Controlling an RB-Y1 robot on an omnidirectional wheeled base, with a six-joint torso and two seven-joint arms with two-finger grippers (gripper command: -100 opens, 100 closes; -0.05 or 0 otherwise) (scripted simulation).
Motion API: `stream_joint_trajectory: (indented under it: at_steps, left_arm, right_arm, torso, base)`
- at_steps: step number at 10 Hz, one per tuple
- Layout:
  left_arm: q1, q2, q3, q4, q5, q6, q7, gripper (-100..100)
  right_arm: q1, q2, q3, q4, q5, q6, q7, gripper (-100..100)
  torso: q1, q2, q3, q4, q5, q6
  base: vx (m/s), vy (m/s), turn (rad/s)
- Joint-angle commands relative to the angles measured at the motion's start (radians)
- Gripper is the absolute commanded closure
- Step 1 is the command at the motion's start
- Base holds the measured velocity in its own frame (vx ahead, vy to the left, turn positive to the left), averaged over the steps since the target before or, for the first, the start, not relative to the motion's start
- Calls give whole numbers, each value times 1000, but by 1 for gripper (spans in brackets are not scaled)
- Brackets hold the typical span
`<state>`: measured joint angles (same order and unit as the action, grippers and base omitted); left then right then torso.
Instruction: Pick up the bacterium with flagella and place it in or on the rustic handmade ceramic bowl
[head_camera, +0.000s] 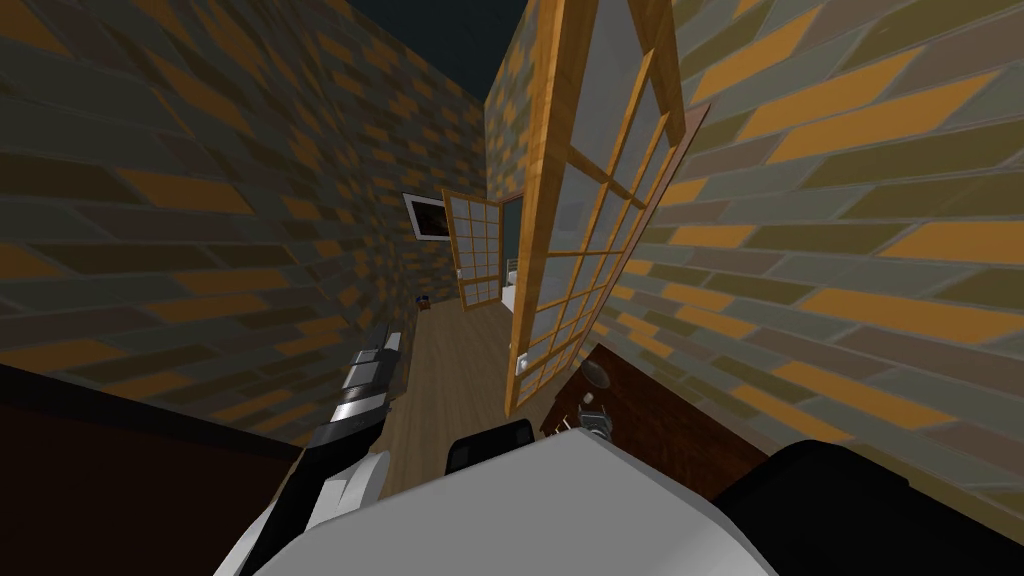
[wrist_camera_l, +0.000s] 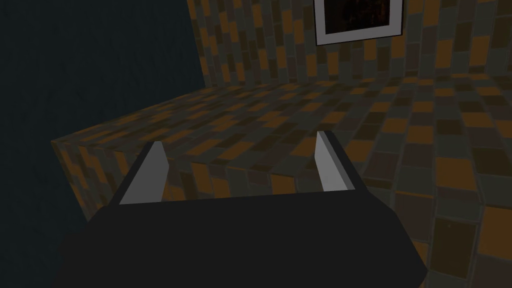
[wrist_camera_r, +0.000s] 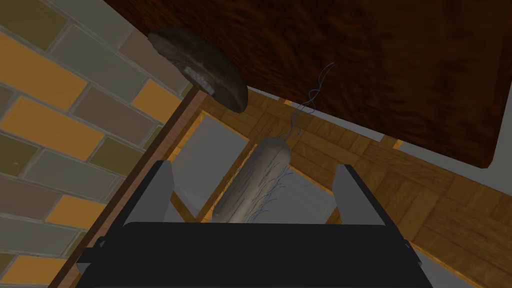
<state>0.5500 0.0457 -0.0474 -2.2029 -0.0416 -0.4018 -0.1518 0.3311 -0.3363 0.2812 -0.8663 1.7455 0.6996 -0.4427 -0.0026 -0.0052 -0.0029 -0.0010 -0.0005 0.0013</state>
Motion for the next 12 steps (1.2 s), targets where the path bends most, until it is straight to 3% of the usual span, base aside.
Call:
stream_joint_trajectory:
  at_steps: [1,3,4,8,9,10,11,12]
  left_arm:
    - [0,0,0,0,0,0,0,0]
    - [0,0,0,0,0,0,0,0]
    - [0,0,0,0,0,0,0,0]
    - [0,0,0,0,0,0,0,0]
    - [0,0,0,0,0,0,0,0]
    - [0,0,0,0,0,0,0,0]
    - [0,0,0,0,0,0,0,0]
    - [0,0,0,0,0,0,0,0]
  right_arm:
    - [-9,29,9,21,15,29,-6,-100]
    - [-20,34,13,41,20,34,-16,-100]
    - [-20,35,14,41,20,37,-16,100]
    - [-21,35,13,41,20,37,-17,100]
    - [-21,35,13,41,20,37,-16,0]
    - [-4,14,5,11,7,15,-3,100]
    - [-13,23,8,24,13,27,-9,100]
    - [-12,22,7,22,12,23,-7,0]
  torso:
    - [0,0,0,0,0,0]
    - [-8,-3,-1,0,-1,0]
    - [-4,-1,-1,0,-1,0]
    - [1,0,0,0,0,0]
    - [1,0,0,0,0,0]
    - [1,0,0,0,0,0]
    - [5,3,1,0,1,0]
    - [4,2,1,0,1,0]
  base:
    - [33,-89,14]
    - [45,-105,25]
    - [5,-11,4]
    - [0,0,0]
    - [0,0,0]
    - [-35,66,-22]
    - [-23,42,-18]
    - [-4,6,0]
